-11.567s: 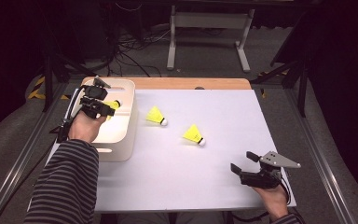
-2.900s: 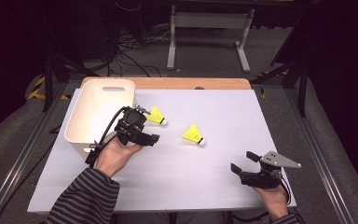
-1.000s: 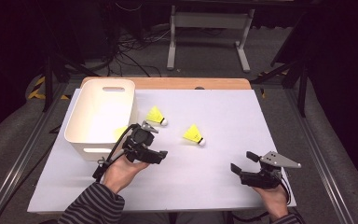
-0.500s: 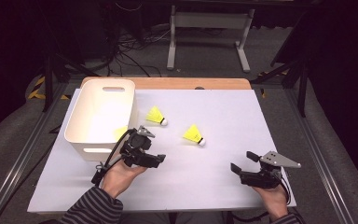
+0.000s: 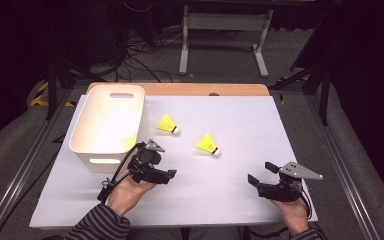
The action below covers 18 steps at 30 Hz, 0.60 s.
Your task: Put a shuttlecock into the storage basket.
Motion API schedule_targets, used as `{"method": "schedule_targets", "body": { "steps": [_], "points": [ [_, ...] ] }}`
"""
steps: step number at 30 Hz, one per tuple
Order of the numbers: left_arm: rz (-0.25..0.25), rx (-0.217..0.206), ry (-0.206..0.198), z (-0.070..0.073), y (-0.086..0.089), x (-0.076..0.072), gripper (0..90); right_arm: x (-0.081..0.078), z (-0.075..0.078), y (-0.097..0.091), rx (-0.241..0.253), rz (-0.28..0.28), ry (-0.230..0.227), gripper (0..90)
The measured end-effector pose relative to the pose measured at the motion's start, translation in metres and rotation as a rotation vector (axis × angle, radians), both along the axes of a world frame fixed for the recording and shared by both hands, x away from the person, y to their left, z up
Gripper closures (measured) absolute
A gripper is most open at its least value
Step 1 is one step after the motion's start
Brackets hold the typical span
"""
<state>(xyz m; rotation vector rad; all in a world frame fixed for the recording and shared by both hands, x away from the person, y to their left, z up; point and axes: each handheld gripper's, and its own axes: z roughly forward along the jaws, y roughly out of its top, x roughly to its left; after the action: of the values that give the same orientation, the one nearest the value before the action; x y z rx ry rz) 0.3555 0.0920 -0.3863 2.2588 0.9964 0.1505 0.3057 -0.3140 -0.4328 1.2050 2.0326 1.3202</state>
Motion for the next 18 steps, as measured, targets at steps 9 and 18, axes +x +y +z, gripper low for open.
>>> {"method": "schedule_targets", "body": {
  "steps": [9,18],
  "points": [
    [0.008,-0.013,-0.003,-0.001,0.004,-0.003,30.5,0.002,0.003,0.002,0.0,0.003,-0.003,14.5],
    [0.015,0.006,-0.009,-0.007,0.007,-0.003,30.3,0.013,0.007,0.016,-0.029,0.039,0.008,15.1]
  ]
}}
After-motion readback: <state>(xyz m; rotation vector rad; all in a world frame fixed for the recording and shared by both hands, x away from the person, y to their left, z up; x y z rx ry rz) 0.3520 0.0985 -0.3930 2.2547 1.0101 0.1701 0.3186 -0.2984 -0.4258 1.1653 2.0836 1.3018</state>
